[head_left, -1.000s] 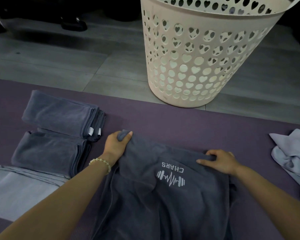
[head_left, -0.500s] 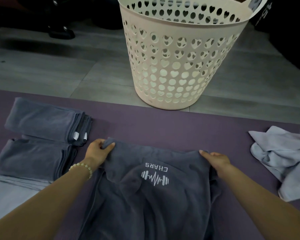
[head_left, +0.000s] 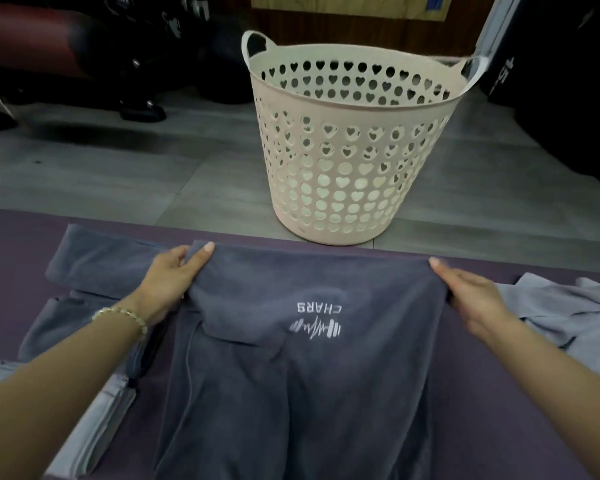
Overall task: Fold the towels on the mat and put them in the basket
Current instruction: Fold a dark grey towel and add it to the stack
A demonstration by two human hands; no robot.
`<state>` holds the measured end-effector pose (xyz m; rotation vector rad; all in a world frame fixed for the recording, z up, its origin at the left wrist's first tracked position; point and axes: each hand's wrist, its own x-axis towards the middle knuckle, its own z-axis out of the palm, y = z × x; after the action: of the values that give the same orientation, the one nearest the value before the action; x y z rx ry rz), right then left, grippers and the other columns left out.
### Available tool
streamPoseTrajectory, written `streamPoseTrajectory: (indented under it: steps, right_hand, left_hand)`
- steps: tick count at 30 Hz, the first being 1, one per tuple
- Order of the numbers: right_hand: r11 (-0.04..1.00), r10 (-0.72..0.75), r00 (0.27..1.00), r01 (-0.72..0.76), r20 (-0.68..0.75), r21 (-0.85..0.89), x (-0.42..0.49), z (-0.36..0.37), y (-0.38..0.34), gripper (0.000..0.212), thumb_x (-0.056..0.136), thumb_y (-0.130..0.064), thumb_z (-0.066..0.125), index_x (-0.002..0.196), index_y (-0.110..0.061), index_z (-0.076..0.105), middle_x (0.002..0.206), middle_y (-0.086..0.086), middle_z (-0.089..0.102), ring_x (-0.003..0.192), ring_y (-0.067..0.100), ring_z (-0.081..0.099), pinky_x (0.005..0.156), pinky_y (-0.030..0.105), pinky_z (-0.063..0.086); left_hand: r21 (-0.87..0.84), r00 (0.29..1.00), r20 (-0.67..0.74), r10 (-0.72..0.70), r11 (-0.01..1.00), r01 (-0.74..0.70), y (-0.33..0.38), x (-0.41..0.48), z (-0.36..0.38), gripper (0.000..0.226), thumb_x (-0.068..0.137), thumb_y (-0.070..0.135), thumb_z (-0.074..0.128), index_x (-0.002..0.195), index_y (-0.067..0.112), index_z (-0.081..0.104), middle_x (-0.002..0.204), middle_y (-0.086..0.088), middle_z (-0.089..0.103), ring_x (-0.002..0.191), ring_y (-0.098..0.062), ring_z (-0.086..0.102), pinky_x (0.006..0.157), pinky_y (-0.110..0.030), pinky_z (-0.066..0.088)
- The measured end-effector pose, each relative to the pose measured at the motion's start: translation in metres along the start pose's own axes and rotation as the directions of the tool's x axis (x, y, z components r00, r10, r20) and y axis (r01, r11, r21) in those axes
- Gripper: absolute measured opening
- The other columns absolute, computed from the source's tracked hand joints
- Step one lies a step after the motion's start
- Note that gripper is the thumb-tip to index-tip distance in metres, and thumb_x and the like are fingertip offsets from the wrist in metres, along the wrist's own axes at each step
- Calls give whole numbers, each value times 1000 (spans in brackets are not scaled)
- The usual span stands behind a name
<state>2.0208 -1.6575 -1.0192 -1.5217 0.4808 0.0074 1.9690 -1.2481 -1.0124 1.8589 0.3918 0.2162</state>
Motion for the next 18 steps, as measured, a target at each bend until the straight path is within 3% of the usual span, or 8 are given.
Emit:
streamPoseTrajectory:
  steps: [4,6,11,14,18]
  right_hand:
    - [965,-226,973,216,52,149,-29,-1,-72,51,40,-43,78,78,-12,66,64,-10,69,61,2,62,61,12,52]
    - [934,-312,948,292,71,209,-40,-1,-99,47,41,-43,77,75,-14,65,63,-11,69,60,0,62,62,12,51]
    - [872,-398,915,355,65,338,-65,-1,-148,26,56,-38,77,68,-18,67,61,-11,67,55,0,60,56,14,48]
    - [857,-466,878,417,110,303,-84,1,-166,32,42,-46,82,59,-21,73,61,-10,68,54,0,58,52,13,46]
    - [840,-530,815,466,235,278,-113,14,-181,51,27,-56,89,65,-24,76,68,-9,71,62,1,64,55,14,49]
  left_hand:
    - [-130,994,-46,99,986,-104,49,7,-30,22,90,31,61,92,10,66,71,6,71,73,-7,64,59,-11,51]
    - [-163,985,-69,158,972,-167,73,5,-39,17,90,31,60,87,17,68,68,12,71,68,0,64,60,-11,52]
    - [-232,954,-134,270,927,-295,121,-10,-56,21,91,36,58,87,18,69,74,8,72,72,-3,65,65,-14,54]
    - [-245,940,-143,310,909,-337,144,-24,-60,26,89,41,58,86,17,69,76,7,71,75,-5,64,67,-15,53]
    - [-294,932,-54,357,887,-357,181,-47,-49,28,84,42,60,88,16,69,80,2,72,78,-9,66,66,-16,54]
